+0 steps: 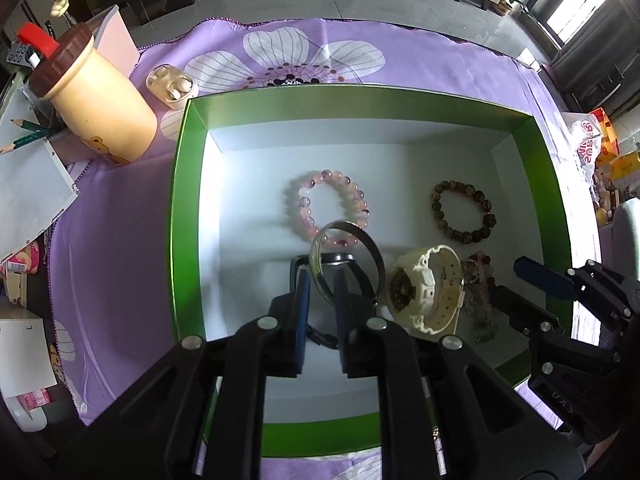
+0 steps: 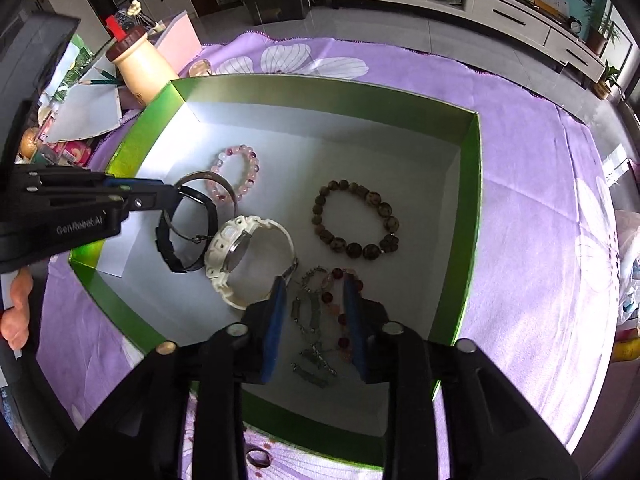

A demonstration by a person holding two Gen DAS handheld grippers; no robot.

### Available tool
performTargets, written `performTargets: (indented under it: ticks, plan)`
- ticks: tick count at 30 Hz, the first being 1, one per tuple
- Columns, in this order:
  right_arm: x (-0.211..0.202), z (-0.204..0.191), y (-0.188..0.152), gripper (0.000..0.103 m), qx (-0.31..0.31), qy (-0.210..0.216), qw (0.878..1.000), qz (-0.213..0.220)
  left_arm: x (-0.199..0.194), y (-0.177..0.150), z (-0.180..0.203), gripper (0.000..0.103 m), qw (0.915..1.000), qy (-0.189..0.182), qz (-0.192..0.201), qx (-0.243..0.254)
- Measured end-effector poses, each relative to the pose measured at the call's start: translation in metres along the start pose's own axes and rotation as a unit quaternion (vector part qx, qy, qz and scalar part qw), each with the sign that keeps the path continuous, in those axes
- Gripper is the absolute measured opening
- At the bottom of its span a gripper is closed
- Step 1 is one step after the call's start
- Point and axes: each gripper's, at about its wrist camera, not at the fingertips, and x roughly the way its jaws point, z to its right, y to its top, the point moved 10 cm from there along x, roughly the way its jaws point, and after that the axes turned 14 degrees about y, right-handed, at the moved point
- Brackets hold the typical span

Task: Organize jewelry
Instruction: 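Lower the ring and bangle into the box and open both tools, then withdraw both tools from the box toward the beaded brooch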

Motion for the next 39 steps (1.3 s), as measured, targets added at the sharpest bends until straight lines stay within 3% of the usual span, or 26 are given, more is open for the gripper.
performTargets:
  ticks: [2, 4, 8, 12, 21, 26, 30, 37, 39]
  plan:
    - [-0.004, -0.003, -0.001, 0.034, -0.007, -0.002, 1.000, 0.002, -0.005, 0.000, -0.001, 0.025, 1.0000, 0.002, 0.007, 0.002]
    - [-0.007, -0.005, -0.002, 0.037, -0.011, -0.002, 1.000, 0.004, -0.012, 0.000, -0.002, 0.042, 0.9999, 0.001, 0.017, 0.003]
    - [-0.014, -0.013, -0.004, 0.040, -0.017, 0.003, 1.000, 0.009, -0.026, -0.003, 0.001, 0.045, 0.9996, -0.002, 0.027, 0.010]
    - [-0.026, -0.024, -0.010, 0.040, -0.024, 0.006, 1.000, 0.018, -0.046, -0.012, 0.002, 0.055, 0.9989, -0.009, 0.044, 0.013]
    - [-0.072, -0.064, -0.044, 0.043, -0.061, 0.041, 0.996, 0.052, -0.100, -0.059, 0.004, 0.057, 0.9948, -0.046, 0.086, 0.029]
    - [-0.072, -0.079, -0.081, 0.043, -0.080, 0.049, 0.995, 0.040, -0.115, -0.099, 0.013, 0.057, 0.9920, -0.064, 0.098, 0.048]
    - [-0.056, -0.078, -0.113, 0.043, -0.081, 0.045, 0.995, 0.024, -0.107, -0.129, 0.021, 0.057, 0.9913, -0.077, 0.092, 0.053]
    - [-0.017, -0.066, -0.167, 0.043, -0.056, 0.037, 0.998, 0.000, -0.055, -0.178, 0.037, 0.057, 0.9929, -0.111, 0.034, 0.027]
    - [-0.011, -0.062, -0.173, 0.043, -0.048, 0.032, 0.998, 0.004, -0.044, -0.184, 0.036, 0.057, 0.9938, -0.104, 0.032, 0.020]
